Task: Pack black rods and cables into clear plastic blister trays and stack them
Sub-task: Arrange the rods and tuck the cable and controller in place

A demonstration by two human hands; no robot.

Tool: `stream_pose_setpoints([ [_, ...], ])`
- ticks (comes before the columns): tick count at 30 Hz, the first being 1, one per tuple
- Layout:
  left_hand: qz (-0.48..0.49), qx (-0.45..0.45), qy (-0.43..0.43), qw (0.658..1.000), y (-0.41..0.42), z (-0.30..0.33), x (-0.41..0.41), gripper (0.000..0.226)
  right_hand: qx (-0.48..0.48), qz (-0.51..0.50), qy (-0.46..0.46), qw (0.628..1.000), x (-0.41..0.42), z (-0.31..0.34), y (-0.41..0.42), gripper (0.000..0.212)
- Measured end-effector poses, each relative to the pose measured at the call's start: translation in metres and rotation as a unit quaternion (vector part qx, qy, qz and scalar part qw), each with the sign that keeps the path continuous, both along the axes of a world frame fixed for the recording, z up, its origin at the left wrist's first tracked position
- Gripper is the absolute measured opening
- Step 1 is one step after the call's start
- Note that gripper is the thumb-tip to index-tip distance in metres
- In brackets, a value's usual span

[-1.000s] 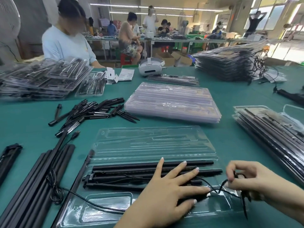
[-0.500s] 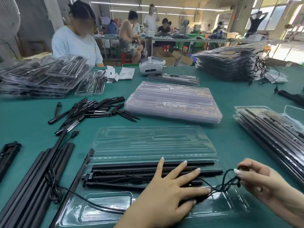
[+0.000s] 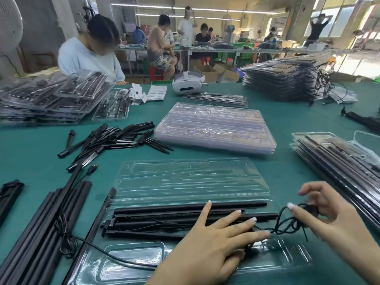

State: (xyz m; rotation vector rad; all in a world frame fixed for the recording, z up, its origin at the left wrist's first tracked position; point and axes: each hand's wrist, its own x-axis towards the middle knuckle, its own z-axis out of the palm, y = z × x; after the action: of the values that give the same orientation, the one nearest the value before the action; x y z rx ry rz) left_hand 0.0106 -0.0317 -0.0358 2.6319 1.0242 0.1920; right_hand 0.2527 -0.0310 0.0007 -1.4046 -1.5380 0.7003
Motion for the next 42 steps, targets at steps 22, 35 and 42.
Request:
stream_pose_setpoints([
  [22,0.013,-0.015,-0.028,0.999,-0.001,0.000,0.000,0.042,-0.215,0.148,0.016,0.965,-0.027,0.010,-0.011,0.025],
  [35,0.028,-0.026,-0.064,0.997,-0.001,0.000,0.001,0.050,0.027,0.159,-0.145,0.976,-0.015,-0.008,-0.010,0.016],
  [42,0.024,-0.028,-0.078,0.996,-0.001,-0.002,0.000,0.054,0.039,0.312,-0.300,0.901,-0.016,-0.018,-0.002,0.027],
])
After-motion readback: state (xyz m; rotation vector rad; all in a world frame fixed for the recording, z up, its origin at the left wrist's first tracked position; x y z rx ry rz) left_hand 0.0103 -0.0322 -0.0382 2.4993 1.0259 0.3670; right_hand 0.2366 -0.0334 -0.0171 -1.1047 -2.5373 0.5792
